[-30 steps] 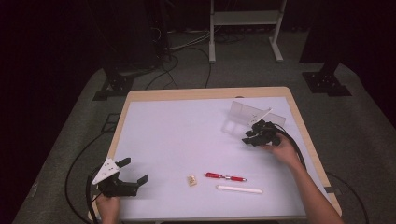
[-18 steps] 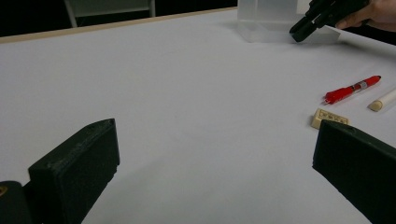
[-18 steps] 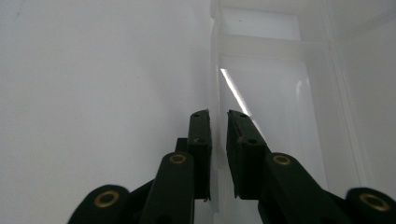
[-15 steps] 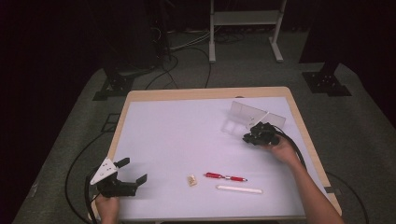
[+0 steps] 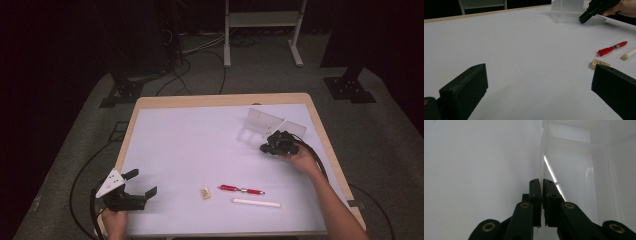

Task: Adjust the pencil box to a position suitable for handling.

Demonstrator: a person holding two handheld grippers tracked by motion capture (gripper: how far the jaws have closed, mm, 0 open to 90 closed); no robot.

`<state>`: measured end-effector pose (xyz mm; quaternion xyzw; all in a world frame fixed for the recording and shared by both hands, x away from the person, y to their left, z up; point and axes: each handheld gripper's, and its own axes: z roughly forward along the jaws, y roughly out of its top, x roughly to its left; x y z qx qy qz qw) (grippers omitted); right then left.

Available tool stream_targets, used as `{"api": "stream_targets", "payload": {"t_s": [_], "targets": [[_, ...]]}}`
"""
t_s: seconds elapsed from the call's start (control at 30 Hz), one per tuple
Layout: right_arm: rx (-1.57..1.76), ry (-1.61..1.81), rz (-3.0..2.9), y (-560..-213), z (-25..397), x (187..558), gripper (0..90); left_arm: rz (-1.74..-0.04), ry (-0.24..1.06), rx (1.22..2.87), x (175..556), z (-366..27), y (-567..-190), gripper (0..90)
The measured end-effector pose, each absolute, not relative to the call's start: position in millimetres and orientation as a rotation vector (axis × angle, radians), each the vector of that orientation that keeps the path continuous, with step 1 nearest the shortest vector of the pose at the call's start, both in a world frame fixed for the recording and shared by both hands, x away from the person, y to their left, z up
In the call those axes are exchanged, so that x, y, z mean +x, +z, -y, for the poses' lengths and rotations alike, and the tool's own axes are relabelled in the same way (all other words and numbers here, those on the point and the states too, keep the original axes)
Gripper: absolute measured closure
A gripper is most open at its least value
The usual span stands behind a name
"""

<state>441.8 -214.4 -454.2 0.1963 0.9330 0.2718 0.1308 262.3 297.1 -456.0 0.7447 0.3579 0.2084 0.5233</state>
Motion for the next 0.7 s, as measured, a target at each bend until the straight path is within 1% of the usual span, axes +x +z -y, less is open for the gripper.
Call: {"api": "stream_targets", "payload": {"t_s": [0.37,0.7], "targets": [[0.485,0.799,-2.695,-439.6,208.0,435.5,85.3,-0.857,0.497,1.782,262.4,-297.1,-456.0,0.0],[0.356,0.854,-2.681,-414.4,196.7,417.2,85.2,-0.854,0.495,1.786,262.7,-296.3,-456.0,0.0]]}}
